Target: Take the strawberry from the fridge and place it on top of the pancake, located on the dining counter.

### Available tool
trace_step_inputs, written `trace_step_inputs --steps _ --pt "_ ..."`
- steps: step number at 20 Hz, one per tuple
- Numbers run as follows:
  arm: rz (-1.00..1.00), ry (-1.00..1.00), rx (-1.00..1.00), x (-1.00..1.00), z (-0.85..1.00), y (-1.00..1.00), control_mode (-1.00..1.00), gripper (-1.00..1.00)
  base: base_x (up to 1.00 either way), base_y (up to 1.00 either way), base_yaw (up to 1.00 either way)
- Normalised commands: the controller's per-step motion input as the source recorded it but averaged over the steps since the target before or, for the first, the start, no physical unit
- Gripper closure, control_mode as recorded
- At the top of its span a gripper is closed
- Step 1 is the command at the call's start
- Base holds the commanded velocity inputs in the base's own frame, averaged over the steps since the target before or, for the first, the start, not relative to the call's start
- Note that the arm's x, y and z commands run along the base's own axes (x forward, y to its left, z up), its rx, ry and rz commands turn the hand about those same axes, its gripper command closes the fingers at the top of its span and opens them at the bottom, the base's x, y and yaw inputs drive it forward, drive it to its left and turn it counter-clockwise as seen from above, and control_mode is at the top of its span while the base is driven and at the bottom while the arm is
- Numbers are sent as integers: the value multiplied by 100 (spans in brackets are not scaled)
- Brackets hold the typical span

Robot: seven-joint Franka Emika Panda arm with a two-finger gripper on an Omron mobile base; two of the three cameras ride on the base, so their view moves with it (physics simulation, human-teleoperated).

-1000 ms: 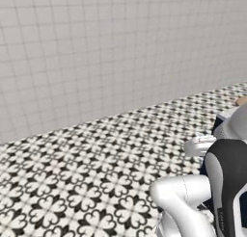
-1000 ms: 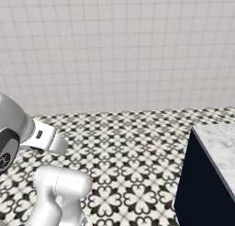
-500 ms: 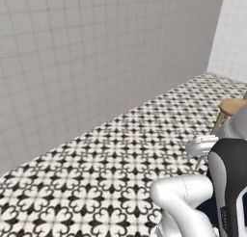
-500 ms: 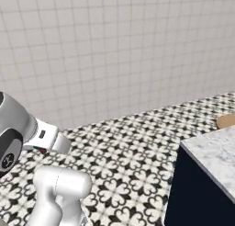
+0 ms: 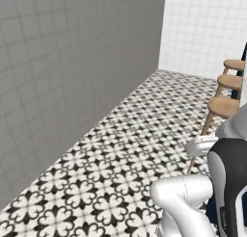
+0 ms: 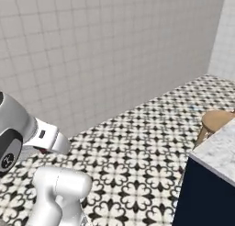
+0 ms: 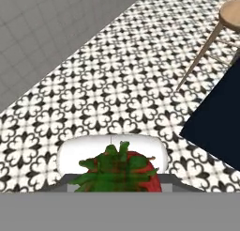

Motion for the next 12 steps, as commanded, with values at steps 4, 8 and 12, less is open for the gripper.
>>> trace_step_inputs --steps 4,8,12 --pt "0 0 0 0 0 0 100 100 100 76 -61" --pt "0 0 0 0 0 0 100 100 100 71 -63" --pt "0 0 0 0 0 0 100 100 99 65 -67"
